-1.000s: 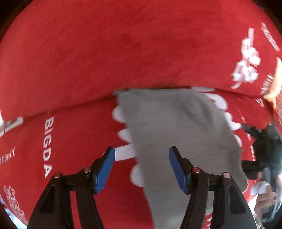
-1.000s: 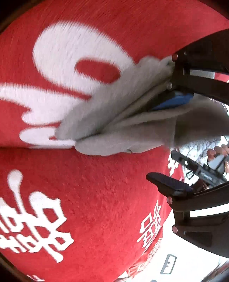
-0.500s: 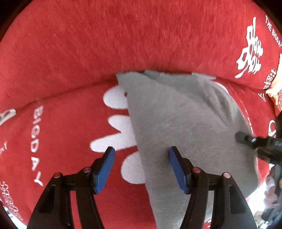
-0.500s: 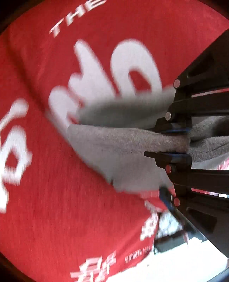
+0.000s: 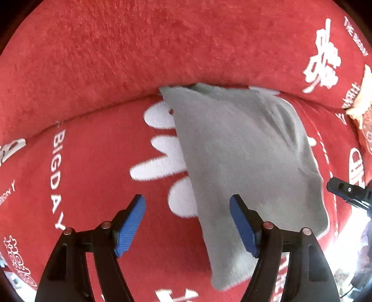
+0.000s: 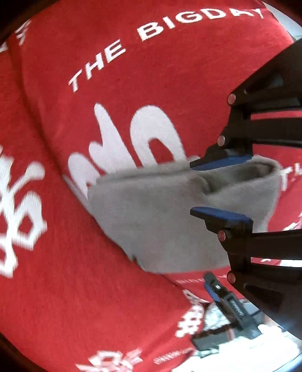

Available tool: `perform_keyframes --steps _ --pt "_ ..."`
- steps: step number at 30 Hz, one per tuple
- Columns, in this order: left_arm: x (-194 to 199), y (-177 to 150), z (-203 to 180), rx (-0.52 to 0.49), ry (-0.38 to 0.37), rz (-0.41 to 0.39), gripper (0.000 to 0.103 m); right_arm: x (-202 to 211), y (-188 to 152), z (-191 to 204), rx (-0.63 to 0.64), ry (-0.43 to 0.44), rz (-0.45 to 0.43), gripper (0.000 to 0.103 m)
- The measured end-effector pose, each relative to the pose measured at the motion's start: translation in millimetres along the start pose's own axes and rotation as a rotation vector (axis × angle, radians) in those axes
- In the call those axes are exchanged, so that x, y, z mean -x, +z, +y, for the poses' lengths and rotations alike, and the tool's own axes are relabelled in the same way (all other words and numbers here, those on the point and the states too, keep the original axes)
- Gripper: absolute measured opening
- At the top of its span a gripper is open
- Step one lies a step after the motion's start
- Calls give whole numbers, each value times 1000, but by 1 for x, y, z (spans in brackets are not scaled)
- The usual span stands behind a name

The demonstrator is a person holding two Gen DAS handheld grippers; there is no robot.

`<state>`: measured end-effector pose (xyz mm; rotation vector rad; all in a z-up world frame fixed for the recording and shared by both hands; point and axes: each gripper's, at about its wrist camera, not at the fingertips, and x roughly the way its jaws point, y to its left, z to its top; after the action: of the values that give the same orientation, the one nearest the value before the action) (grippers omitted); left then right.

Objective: Fold small clothes

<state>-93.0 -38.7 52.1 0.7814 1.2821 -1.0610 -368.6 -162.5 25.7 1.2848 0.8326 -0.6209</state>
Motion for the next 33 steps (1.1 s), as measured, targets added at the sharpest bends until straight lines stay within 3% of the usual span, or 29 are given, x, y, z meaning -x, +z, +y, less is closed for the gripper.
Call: perform_keyframes --steps 4,6,8,9,12,18,21,29,33 --pt "-15 -26 -17 -39 22 55 76 -6 -27 25 145 -26 79 21" --pt "-27 -36 -23 -46 30 66 76 -18 -35 30 194 -94 101 21" --pt "-37 -46 -24 -43 43 83 83 -36 -45 17 196 -184 136 20" --pt "-41 -51 -24 -33 44 94 83 -44 -48 6 178 -208 156 14" --pt "-46 -61 -21 -9 27 106 83 -44 -52 -13 142 -170 140 10" --pt "-33 -65 -22 -3 52 126 83 -39 -53 -16 98 -184 165 10" --pt "-26 -63 -26 -19 80 131 83 -31 -52 -22 44 -189 177 16" --pt "-18 -62 -29 6 93 145 83 -4 -44 -17 -11 -173 130 17" --pt "-13 -60 -32 3 98 141 83 2 -38 -12 -4 -173 118 27"
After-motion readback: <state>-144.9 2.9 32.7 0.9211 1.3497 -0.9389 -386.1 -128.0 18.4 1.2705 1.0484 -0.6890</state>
